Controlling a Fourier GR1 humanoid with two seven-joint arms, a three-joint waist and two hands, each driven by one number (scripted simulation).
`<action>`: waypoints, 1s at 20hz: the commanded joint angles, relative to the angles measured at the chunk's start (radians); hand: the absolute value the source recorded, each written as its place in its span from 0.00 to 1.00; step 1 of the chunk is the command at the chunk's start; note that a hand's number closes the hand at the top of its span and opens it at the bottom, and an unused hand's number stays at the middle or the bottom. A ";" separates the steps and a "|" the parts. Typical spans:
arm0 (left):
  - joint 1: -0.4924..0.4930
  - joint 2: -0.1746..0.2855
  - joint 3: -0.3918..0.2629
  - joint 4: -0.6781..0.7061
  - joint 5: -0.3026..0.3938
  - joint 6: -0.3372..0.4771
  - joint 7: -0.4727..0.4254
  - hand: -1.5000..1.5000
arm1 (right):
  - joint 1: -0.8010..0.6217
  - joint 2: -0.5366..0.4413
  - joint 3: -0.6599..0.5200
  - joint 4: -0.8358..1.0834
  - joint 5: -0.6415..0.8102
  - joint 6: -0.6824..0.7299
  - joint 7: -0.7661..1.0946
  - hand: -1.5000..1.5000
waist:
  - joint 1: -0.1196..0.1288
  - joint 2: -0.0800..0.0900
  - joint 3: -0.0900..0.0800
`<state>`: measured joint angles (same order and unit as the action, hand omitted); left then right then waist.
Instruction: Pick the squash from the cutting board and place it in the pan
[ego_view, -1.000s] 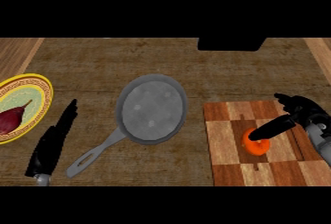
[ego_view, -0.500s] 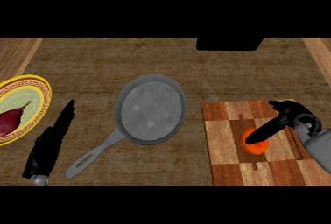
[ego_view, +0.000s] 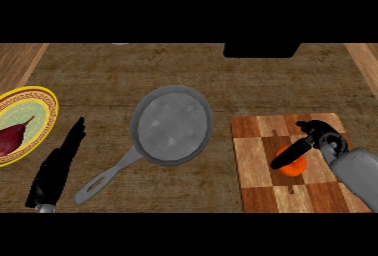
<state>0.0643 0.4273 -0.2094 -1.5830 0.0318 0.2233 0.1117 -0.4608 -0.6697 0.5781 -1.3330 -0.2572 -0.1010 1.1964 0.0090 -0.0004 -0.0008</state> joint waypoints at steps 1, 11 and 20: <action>0.003 -0.025 -0.001 0.019 -0.009 -0.008 -0.033 0.50 | -0.062 0.055 -0.009 0.089 0.009 0.018 0.168 0.00 | 0.004 0.002 0.000; 0.005 -0.015 0.043 0.000 -0.015 -0.052 0.002 0.50 | -0.004 0.098 -0.023 0.136 0.069 0.006 0.098 0.00 | -0.004 0.000 0.000; 0.017 -0.044 0.074 0.043 -0.034 -0.083 -0.045 0.50 | 0.095 0.193 -0.067 0.114 0.184 -0.097 0.000 1.00 | -0.010 -0.001 0.000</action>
<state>0.0549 0.3841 -0.1553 -1.5775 -0.0086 0.1695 0.1271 -0.4148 -0.5321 0.5189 -1.1919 -0.0955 -0.1299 1.1061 0.0006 -0.0095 -0.0123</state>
